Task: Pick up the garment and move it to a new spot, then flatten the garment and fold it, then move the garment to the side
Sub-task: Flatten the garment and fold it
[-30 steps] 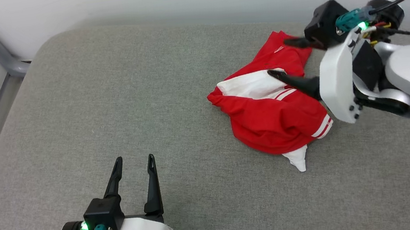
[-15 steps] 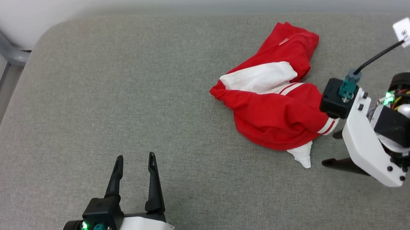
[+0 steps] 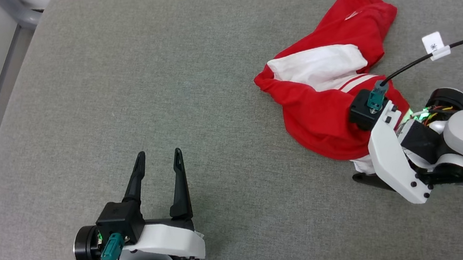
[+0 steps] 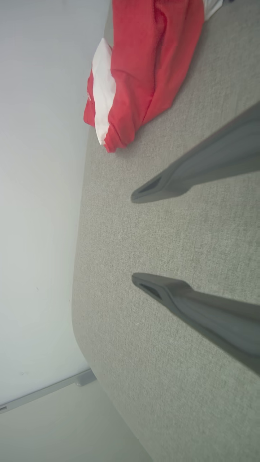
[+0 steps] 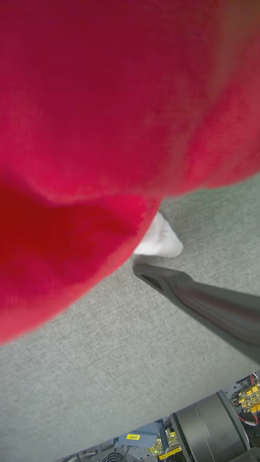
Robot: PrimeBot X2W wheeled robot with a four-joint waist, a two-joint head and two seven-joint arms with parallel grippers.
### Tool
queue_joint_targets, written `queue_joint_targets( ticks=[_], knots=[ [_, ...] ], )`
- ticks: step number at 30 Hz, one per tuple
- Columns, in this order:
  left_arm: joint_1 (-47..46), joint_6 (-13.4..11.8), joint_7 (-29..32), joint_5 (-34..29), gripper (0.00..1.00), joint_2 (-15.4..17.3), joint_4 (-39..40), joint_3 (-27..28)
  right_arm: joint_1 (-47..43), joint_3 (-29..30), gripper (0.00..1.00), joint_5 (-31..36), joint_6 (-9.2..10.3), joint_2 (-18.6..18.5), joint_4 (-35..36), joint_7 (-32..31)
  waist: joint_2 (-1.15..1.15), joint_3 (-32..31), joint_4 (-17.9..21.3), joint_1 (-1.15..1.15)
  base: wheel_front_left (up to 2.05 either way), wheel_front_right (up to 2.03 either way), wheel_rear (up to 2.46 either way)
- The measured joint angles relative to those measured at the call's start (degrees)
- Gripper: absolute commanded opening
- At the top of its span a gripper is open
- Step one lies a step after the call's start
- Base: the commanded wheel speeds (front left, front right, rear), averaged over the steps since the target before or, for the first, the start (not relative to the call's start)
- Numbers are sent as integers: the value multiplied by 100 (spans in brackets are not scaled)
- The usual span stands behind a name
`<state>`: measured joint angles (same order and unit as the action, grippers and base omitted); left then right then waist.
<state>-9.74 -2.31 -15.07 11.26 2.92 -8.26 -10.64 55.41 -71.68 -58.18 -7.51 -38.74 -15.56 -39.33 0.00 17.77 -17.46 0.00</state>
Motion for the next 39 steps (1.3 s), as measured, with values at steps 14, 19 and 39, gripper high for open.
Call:
queue_joint_targets(
  ticks=[14, 19, 39],
  knots=[
    [158, -71, 0, -59, 100, -1, -119, 169, -227, -131, 0, 573, 0, -38, 40, 1139, 0, -258, 164, 0, 0, 0, 0],
    [303, -36, -1, -155, 100, -1, -113, 254, -291, -37, 0, 826, 0, -499, 553, 1601, 0, -545, 431, 0, 0, 0, 0],
    [650, 80, 0, -257, 100, -2, -231, 335, -3236, 1872, 0, -201, -2, -1252, -1584, 2424, 0, -1088, 940, 1, 0, 0, 0]
  ],
)
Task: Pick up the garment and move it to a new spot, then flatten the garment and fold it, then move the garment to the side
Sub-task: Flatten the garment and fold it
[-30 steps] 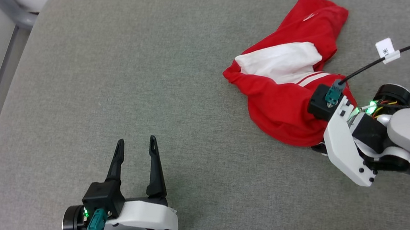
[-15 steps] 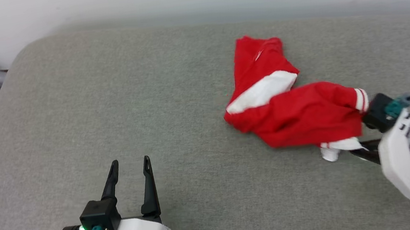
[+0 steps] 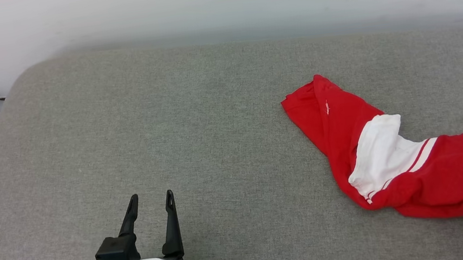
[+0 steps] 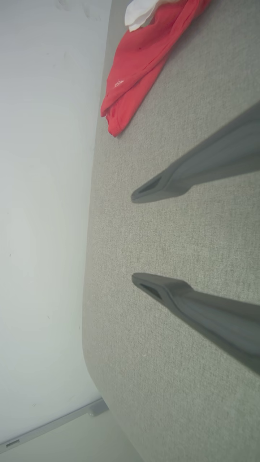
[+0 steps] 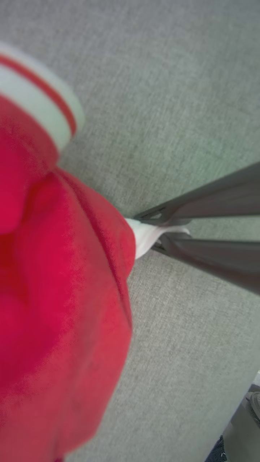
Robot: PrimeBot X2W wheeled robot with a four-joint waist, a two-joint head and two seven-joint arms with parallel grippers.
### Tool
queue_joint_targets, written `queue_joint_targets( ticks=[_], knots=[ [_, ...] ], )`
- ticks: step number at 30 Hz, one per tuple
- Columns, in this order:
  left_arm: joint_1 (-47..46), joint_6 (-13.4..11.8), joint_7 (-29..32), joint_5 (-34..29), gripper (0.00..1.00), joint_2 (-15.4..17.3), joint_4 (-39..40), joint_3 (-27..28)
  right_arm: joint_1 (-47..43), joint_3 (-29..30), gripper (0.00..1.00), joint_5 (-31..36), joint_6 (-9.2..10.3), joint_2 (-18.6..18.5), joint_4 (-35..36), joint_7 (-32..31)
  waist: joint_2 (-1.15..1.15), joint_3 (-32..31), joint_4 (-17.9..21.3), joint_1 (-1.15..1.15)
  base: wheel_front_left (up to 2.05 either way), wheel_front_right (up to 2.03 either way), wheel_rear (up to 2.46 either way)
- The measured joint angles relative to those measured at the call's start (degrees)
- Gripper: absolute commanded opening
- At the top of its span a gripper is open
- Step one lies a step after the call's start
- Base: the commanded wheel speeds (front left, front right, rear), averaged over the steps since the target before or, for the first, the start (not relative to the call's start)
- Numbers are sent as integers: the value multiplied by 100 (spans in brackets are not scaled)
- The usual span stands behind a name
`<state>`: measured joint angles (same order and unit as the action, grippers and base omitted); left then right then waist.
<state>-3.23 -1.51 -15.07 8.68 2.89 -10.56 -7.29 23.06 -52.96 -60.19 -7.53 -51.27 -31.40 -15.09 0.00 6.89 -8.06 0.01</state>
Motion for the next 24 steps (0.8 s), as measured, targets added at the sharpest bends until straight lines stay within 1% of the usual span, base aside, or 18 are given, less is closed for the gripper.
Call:
queue_joint_targets(
  ticks=[2, 3, 4, 5, 10, 15, 20, 22, 24],
  knots=[
    [42, 2, -1, -38, 100, 0, -19, 25, -110, 97, 0, -3, 0, 162, -178, 231, 0, -36, -4, 0, 0, 0, 0],
    [72, 3, -1, -45, 100, 0, -24, 51, -152, 155, 11, -21, 1, 245, -224, 359, 0, -61, 7, 0, 0, 0, 0],
    [99, 8, -1, -52, 100, 1, -27, 67, -201, 232, 53, -29, 2, 325, -253, 547, 0, -85, 25, 0, 0, 0, 0],
    [127, 13, 0, -80, 100, 2, -33, 79, -219, 297, 100, -3, 2, 399, -259, 758, 0, -113, 44, 0, 0, 0, 0],
    [214, 59, -1, -171, 100, 1, -20, 142, -276, 690, 100, 300, 1, 602, -155, 1615, 0, -283, 175, 0, 0, 0, 0],
    [258, 100, -1, -246, 100, 0, 93, 204, -579, 1298, 100, 625, 1, 568, 124, 2205, 0, -420, 335, 0, 0, 0, 0],
    [279, 134, -1, -291, 100, 0, 169, 261, -915, 2176, 100, 1018, 1, 673, 559, 2527, 0, -498, 466, 0, 0, 0, 0],
    [282, 148, -1, -304, 100, 0, 204, 291, -1054, 2646, 100, 1290, 2, 832, 745, 2626, 0, -517, 506, 0, 0, 0, 0],
    [282, 169, 0, -335, 100, 0, 224, 316, -1198, 3101, 100, 1608, 2, 1077, 966, 2672, 0, -525, 544, 0, 0, 0, 0]
  ],
)
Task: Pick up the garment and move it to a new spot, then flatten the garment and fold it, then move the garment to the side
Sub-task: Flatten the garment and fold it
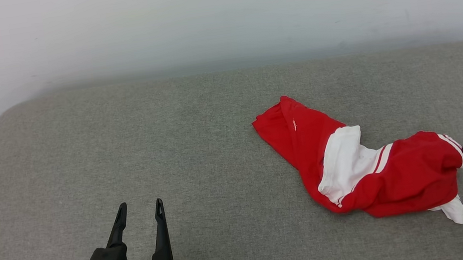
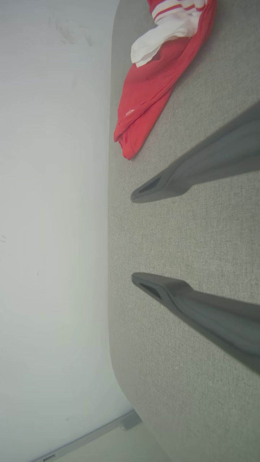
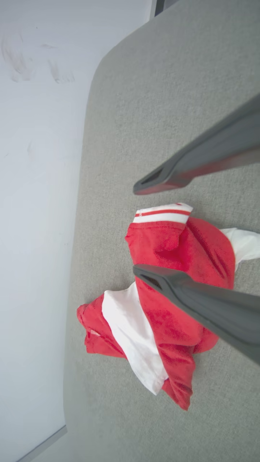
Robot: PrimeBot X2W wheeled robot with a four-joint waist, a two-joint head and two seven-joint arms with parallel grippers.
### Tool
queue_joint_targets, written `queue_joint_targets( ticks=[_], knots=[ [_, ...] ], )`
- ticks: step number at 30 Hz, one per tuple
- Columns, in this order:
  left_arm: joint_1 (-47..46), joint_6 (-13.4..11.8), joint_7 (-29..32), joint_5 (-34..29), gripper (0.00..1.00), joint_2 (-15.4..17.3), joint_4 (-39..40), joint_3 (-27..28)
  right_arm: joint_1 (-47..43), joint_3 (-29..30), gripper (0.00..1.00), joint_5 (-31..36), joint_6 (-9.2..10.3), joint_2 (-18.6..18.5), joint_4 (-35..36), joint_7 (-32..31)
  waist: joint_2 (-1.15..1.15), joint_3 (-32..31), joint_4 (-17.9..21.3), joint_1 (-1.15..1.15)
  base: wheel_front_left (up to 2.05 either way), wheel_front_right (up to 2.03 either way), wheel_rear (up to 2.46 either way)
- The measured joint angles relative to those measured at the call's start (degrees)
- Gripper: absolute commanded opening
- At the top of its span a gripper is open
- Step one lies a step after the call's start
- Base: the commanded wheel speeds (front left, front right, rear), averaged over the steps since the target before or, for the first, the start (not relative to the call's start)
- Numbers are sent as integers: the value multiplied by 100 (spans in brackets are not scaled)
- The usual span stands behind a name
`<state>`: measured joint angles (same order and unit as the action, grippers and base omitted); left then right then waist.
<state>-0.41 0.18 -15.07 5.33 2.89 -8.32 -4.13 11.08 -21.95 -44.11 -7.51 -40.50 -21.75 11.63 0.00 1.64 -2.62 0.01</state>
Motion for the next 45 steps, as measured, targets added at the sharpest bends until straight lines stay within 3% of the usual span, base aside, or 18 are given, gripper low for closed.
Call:
queue_joint_targets(
  ticks=[8, 13, 17, 21, 22, 23, 24, 29, 36, 45],
  knots=[
    [-13, 34, 0, -12, 100, 1, 62, 18, -486, 1648, 100, 1578, 0, 1249, 1373, -310, 0, 73, 15, 0, 0, 0, 0],
    [-76, 40, 0, -2, 100, 0, 79, -30, -49, 1697, 100, 2116, 0, 1347, 2263, -1172, 0, 209, -57, 0, 0, 0, 0],
    [-150, 40, -1, 46, 100, 1, 81, -78, 653, 1217, 100, 2034, 0, 864, 2394, -2214, 0, 352, -157, -1, 0, 0, 0],
    [-310, 30, -1, 109, 100, 1, 94, -155, 1396, 519, 100, 1539, -2, 264, 2256, -3368, 0, 528, -292, -1, 0, 0, 0],
    [-310, 30, -1, 109, 100, 1, 94, -155, 1396, 519, 100, 1539, -2, 264, 2256, -3368, 0, 528, -292, -1, 0, 0, 0],
    [-367, 25, -1, 152, 100, 1, 98, -198, 1630, 22, 100, 1187, 0, -97, 2149, -4132, 0, 621, -369, -1, 0, 0, 0],
    [-392, 10, -1, 174, 100, 1, 101, -221, 1734, -208, 100, 976, -2, -253, 2138, -4481, 0, 676, -405, -1, 0, 0, 0],
    [-594, -45, 0, 313, 100, 1, 134, -349, 2440, -945, 100, 393, -2, -679, 2022, -5804, 0, 966, -585, -1, 0, 0, 0],
    [-882, -122, -1, 460, 100, 1, 176, -557, 3217, -1677, 100, 309, -1, -724, 1617, -6422, 0, 1366, -837, -1, 0, 0, 0],
    [-1181, -223, -1, 654, 100, 1, 232, -778, 3708, -2419, 100, 325, -1, -488, 412, -6318, 0, 1904, -1253, -2, 0, 0, 0]
  ],
)
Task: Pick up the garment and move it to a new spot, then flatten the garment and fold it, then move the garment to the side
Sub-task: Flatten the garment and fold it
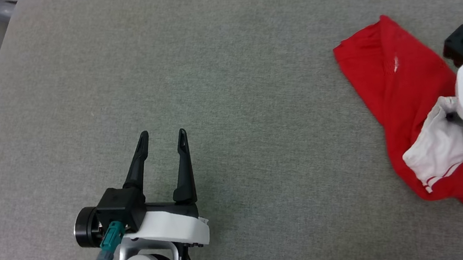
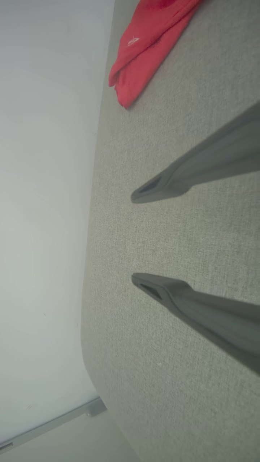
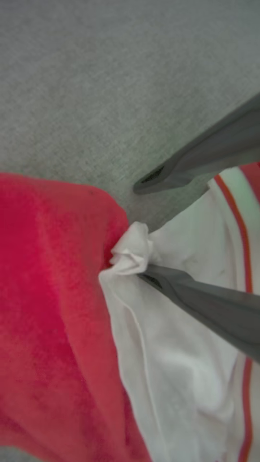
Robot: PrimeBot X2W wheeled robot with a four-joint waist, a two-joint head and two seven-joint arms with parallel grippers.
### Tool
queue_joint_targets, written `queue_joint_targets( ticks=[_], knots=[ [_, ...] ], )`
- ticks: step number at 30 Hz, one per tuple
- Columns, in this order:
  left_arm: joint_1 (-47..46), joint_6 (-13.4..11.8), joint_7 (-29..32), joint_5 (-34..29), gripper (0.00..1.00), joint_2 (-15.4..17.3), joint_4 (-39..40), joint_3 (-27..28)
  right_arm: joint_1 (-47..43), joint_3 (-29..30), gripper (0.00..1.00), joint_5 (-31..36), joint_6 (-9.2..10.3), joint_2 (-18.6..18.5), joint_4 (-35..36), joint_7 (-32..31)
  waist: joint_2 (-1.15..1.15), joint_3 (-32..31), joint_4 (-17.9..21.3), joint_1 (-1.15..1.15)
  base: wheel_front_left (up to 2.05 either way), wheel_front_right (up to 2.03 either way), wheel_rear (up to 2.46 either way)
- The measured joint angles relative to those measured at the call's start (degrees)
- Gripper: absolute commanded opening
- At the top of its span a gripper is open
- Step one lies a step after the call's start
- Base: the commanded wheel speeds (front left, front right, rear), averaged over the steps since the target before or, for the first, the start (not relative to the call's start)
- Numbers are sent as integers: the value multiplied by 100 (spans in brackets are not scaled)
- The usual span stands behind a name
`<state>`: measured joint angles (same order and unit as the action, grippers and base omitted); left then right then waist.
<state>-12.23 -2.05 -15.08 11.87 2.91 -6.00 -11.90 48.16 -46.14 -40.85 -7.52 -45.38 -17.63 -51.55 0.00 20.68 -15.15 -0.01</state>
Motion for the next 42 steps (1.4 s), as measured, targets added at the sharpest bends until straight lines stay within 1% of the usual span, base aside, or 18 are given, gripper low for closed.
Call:
queue_joint_targets(
  ticks=[4, 5, 6, 9, 11, 13, 17, 20, 22, 24, 26, 28, 31, 33, 35, 39, 42],
  knots=[
    [-23, -34, 0, 26, 100, 1, -10, -41, 6, -113, 100, -56, -2, -26, -404, 319, 0, 119, -122, 1, 0, 0, 0],
    [-22, -49, 0, 36, 100, 0, -16, -33, 12, -132, 48, -100, -4, -26, -457, 445, 0, 125, -126, 1, 0, 0, 0],
    [-21, -51, 0, 35, 100, -1, -34, -23, 28, -147, 0, -160, -4, -19, -506, 594, 0, 117, -116, 1, 0, 0, 0],
    [6, -51, 0, 12, 100, -1, -99, 11, 27, -160, 0, -326, -3, 35, -610, 1111, 0, 24, -57, 1, 0, 0, 0],
    [43, -49, 0, -11, 100, -1, -126, 41, -6, -208, 0, -391, -4, 52, -530, 1447, 0, -79, -15, 0, 0, 0, 0],
    [115, -48, 0, -29, 100, 1, -143, 82, -27, -213, 0, -514, -2, -27, -391, 1751, 0, -206, 40, 0, 0, 0, 0],
    [274, -38, 0, -112, 100, -1, -164, 145, -36, -111, 0, -726, -1, -259, 110, 2253, 0, -489, 160, 1, 0, 0, 0],
    [399, -13, 0, -163, 100, -1, -167, 196, -36, 10, 0, -765, -1, -442, 493, 2457, 0, -694, 260, 1, 0, 0, 0],
    [453, 1, 0, -182, 100, -1, -166, 205, -32, 127, 0, -810, -1, -500, 709, 2553, 0, -811, 322, 1, 0, 0, 0],
    [483, 4, 1, -199, 100, -2, -164, 202, -14, 247, 0, -794, -1, -490, 914, 2637, 0, -904, 362, 1, 0, 0, 0],
    [491, 11, 0, -203, 100, -1, -156, 208, 25, 364, 0, -679, -1, -400, 1055, 2725, 0, -967, 378, 1, 0, 0, 0],
    [503, 10, 0, -204, 100, -1, -143, 227, 100, 408, 0, -565, 2, -140, 1132, 2742, 0, -988, 365, 1, 0, 0, 0],
    [542, 10, 0, -193, 100, -1, -142, 216, 118, 310, 0, -363, 1, 421, 1105, 2766, 0, -978, 308, 1, 0, 0, 0],
    [543, 10, 0, -170, 100, 0, -146, 199, 124, 191, 0, -225, 1, 797, 940, 2809, 0, -955, 250, 1, 0, 0, 0],
    [542, 4, 0, -149, 100, 0, -152, 186, 191, 26, 0, -115, 1, 1215, 694, 2853, 0, -914, 190, 1, 0, 0, 0],
    [524, -7, 1, -96, 100, 0, -180, 171, 466, -561, 0, 381, 0, 2080, 41, 3106, 0, -808, 57, 1, 0, 0, 0],
    [511, -23, 0, -48, 100, 1, -199, 167, 476, -1068, 0, 411, 1, 2777, -519, 3309, 0, -729, -33, 1, 0, 0, 0]
  ],
)
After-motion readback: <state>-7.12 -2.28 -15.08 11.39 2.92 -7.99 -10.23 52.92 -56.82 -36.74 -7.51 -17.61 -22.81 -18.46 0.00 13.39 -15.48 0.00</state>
